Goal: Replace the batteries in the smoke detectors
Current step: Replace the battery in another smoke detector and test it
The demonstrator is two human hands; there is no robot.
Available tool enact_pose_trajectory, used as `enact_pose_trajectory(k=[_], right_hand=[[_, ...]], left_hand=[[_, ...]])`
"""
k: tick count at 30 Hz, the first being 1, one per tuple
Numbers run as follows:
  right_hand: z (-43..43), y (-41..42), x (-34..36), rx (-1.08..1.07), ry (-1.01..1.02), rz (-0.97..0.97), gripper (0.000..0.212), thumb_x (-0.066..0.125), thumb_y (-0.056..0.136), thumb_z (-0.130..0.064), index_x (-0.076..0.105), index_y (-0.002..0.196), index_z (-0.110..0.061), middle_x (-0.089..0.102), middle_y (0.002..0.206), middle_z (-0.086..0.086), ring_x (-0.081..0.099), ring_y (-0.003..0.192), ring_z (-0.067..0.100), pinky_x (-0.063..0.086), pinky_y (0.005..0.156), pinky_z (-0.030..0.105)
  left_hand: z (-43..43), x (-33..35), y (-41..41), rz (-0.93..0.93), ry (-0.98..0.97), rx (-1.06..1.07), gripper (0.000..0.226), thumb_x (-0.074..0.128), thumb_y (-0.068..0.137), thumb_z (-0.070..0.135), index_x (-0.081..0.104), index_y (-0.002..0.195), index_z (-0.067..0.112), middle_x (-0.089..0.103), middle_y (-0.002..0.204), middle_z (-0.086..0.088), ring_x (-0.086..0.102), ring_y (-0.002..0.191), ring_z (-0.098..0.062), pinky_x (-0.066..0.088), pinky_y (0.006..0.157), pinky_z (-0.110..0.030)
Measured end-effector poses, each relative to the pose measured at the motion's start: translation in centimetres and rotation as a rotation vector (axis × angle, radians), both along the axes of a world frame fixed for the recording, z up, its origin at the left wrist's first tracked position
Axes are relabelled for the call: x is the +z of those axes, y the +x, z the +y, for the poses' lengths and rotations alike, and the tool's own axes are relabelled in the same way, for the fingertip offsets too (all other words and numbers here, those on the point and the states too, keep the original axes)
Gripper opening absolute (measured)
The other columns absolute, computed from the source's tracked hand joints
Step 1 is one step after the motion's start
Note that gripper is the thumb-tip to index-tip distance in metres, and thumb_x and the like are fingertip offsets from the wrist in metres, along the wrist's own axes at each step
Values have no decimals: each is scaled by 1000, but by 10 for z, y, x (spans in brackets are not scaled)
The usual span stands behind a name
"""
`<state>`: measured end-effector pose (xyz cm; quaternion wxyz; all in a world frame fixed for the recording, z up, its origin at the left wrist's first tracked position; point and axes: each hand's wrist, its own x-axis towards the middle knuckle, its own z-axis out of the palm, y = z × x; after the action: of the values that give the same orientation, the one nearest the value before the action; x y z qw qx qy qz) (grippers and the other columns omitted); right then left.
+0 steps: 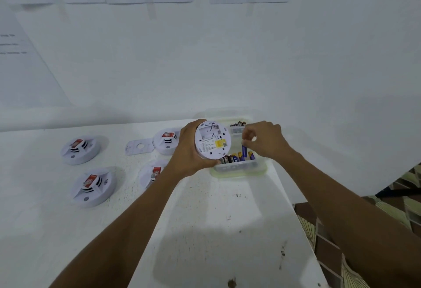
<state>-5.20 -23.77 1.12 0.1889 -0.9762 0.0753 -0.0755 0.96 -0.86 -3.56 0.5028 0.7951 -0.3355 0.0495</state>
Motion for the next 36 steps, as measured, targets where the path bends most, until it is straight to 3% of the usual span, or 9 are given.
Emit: enact_pose_trajectory(k=[4,7,11,14,17,25,28,32,36], right_hand=[[0,8,-4,64,-222,144,9,68,86,-35,66,79,-30,68,80,-12,60,84,12,23,80,37],[-2,11,-8,83,-255,199,10,66,87,-35,68,79,-29,65,73,-12,58,81,12,22,81,38],[-7,20,3,59,-171,77,11,62,90,-32,69,83,-27,58,73,-14,60,83,14,27,84,36],[-13,38,18,57,-2,-40,9,64,89,-24,72,87,-21,65,74,-9,64,80,17,46,83,34],[-18,66,28,74,52,-14,6,68,86,-18,73,88,-16,71,80,-2,66,75,16,56,75,32],[-9,126,11,40,-49,230,6,75,80,-15,72,82,-20,72,87,2,64,73,18,52,69,27],[-3,134,3,-12,-83,251,11,79,76,-17,74,86,-18,70,88,2,67,80,22,52,69,29],[3,139,-5,-40,-102,270,17,80,73,-17,76,90,-17,72,89,3,68,81,24,54,69,30],[-1,140,-3,-30,-5,269,18,78,73,-14,78,90,-20,71,84,0,67,78,21,52,67,28]], left_hand=[[-7,2,4,-9,13,-5,100,91,49,35,38,133,31,48,130,8,41,123,-8,33,104,-20],[-7,3,11,-25,7,3,99,89,49,45,37,132,35,48,130,8,43,123,-11,36,106,-27],[-5,4,19,-41,12,24,99,88,47,45,38,132,35,47,131,10,41,125,-10,37,108,-33],[-4,6,23,-35,18,32,102,90,47,38,35,133,34,44,130,13,40,125,-14,38,108,-35],[-3,8,28,-32,17,38,102,90,46,37,33,131,38,38,126,26,39,126,-13,36,107,-29],[3,8,44,-57,23,43,95,89,47,40,34,124,45,38,125,29,40,122,-10,32,102,-19],[5,8,48,-58,26,45,93,88,48,42,35,124,41,39,124,25,41,119,-6,30,103,-18],[7,7,52,-37,29,43,90,87,49,39,35,123,40,37,123,29,35,117,12,26,101,-9],[9,3,53,-10,25,54,95,88,49,39,35,128,34,39,124,27,34,118,13,27,102,-11]])
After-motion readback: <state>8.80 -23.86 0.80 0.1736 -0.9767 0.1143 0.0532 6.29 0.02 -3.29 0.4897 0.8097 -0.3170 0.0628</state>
